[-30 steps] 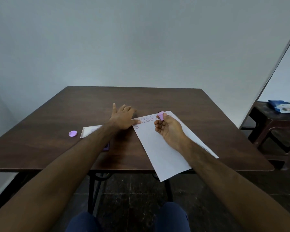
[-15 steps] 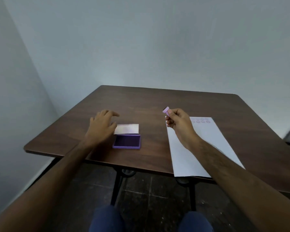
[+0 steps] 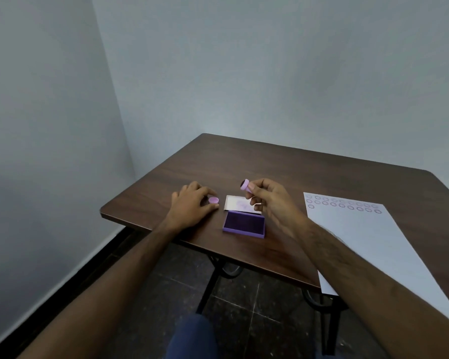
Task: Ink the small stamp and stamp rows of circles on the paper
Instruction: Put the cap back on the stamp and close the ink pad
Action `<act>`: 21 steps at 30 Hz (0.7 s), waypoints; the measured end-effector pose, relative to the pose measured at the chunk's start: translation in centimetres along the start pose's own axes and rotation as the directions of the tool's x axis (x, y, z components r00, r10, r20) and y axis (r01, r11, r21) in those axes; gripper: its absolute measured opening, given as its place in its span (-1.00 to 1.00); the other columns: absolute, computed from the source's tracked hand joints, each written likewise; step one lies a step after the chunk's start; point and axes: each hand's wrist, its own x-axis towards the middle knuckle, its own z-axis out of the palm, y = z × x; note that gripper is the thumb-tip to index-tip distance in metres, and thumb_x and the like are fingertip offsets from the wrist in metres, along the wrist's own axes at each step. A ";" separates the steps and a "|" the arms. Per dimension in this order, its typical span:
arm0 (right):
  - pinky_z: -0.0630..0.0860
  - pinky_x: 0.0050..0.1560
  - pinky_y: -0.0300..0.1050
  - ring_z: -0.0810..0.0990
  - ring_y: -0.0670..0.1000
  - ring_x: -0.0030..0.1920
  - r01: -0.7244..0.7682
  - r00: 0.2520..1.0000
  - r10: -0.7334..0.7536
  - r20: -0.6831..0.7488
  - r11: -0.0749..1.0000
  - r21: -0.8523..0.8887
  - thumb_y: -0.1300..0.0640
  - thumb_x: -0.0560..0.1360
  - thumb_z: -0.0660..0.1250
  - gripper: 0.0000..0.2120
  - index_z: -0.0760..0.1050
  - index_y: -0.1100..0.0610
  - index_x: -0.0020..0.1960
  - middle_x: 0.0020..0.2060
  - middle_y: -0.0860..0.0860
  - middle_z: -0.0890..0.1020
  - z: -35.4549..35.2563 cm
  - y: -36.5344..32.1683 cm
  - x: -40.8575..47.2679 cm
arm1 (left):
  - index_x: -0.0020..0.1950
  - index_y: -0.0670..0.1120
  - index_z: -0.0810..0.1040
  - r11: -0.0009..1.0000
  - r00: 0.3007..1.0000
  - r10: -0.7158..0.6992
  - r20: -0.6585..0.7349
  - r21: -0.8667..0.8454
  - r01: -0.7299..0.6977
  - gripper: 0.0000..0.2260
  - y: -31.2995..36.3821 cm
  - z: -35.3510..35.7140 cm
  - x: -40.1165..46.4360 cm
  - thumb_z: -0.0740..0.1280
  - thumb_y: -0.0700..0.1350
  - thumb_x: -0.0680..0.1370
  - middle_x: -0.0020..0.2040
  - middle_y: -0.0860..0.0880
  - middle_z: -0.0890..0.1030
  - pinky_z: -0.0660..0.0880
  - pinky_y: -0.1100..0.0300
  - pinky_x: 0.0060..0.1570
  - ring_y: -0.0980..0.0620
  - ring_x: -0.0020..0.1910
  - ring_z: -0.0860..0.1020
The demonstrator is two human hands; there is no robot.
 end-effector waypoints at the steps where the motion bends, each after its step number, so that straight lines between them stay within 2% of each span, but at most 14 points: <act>1: 0.41 -0.27 -0.18 0.50 -0.04 -0.31 -0.008 1.000 0.008 0.001 1.000 0.008 0.18 0.60 0.31 -0.79 0.52 0.33 0.13 -0.22 0.11 0.60 0.2 0.0 0.1 | 0.14 0.20 0.59 1.000 1.000 -0.002 0.006 -0.027 0.002 -0.74 0.1 0.0 0.2 0.35 0.22 0.50 0.07 0.10 0.45 0.23 -0.01 0.09 0.03 0.18 0.46; 4: 0.40 -0.26 -0.18 0.49 -0.05 -0.31 -0.046 0.999 0.046 0.009 0.996 0.078 0.18 0.59 0.32 -0.83 0.52 0.28 0.09 -0.22 0.10 0.59 0.6 -0.1 0.5 | 0.04 0.15 0.61 0.996 1.000 -0.016 -0.017 -0.085 0.015 -0.81 0.4 -0.2 0.4 0.40 0.18 0.49 0.01 0.12 0.49 0.28 0.02 0.08 0.09 0.06 0.52; 6: 0.41 -0.24 -0.18 0.49 -0.05 -0.31 -0.054 0.998 0.053 0.013 0.995 0.089 0.16 0.58 0.33 -0.85 0.53 0.25 0.06 -0.22 0.08 0.60 0.9 0.1 0.8 | 0.00 0.11 0.60 0.986 0.997 -0.009 -0.079 -0.167 -0.004 -0.83 0.4 -0.2 0.0 0.40 0.14 0.50 -0.03 0.15 0.58 0.39 0.06 0.05 0.15 -0.04 0.58; 8: 0.43 -0.23 -0.18 0.51 -0.06 -0.31 -0.040 0.999 0.038 0.027 0.997 0.066 0.14 0.57 0.35 -0.83 0.55 0.24 0.06 -0.23 0.07 0.62 1.1 0.3 0.9 | 0.02 0.09 0.61 0.941 0.993 -0.003 -0.119 -0.335 -0.037 -0.84 0.7 -0.3 -0.6 0.43 0.10 0.51 -0.07 0.17 0.64 0.51 0.24 -0.05 0.23 -0.12 0.60; 10: 0.46 -0.24 -0.19 0.53 -0.07 -0.31 -0.005 0.999 0.005 0.044 1.000 0.013 0.12 0.55 0.39 -0.83 0.58 0.23 0.05 -0.25 0.03 0.65 1.3 0.5 0.8 | 0.06 0.07 0.64 0.881 0.990 0.012 -0.140 -0.467 -0.077 -0.81 1.0 -0.4 -1.3 0.48 0.06 0.49 -0.07 0.20 0.65 0.50 0.41 -0.15 0.25 -0.11 0.60; 16: 0.52 -0.30 -0.25 0.57 -0.11 -0.31 0.145 0.986 -0.124 0.109 0.965 -0.217 0.12 0.48 0.47 -0.85 0.60 0.13 0.02 -0.22 0.02 0.66 1.7 0.5 0.7 | 0.04 -0.12 0.69 0.652 0.990 0.028 -0.137 -0.749 -0.122 -0.78 1.5 -0.6 -2.4 0.56 -0.17 0.41 -0.11 -0.05 0.72 0.57 0.23 -0.10 0.11 -0.17 0.62; 19: 0.53 -0.29 -0.32 0.59 -0.13 -0.27 0.225 0.971 -0.179 0.156 0.902 -0.369 0.07 0.46 0.49 -0.80 0.59 0.12 0.03 -0.16 0.02 0.67 2.1 0.4 0.6 | -0.03 -0.19 0.68 0.604 0.989 0.023 -0.147 -0.786 -0.131 -0.81 1.5 -0.6 -2.5 0.57 -0.21 0.40 -0.18 -0.12 0.70 0.56 0.23 -0.16 0.10 -0.24 0.60; 21: 0.56 -0.24 -0.26 0.59 -0.09 -0.23 0.255 0.964 -0.201 0.171 0.882 -0.397 0.06 0.46 0.49 -0.80 0.59 0.12 0.03 -0.14 0.04 0.68 2.4 0.4 0.5 | -0.06 -0.20 0.67 0.598 0.989 0.027 -0.147 -0.790 -0.134 -0.84 1.5 -0.7 -2.5 0.55 -0.23 0.41 -0.24 -0.11 0.68 0.55 0.26 -0.20 0.11 -0.29 0.59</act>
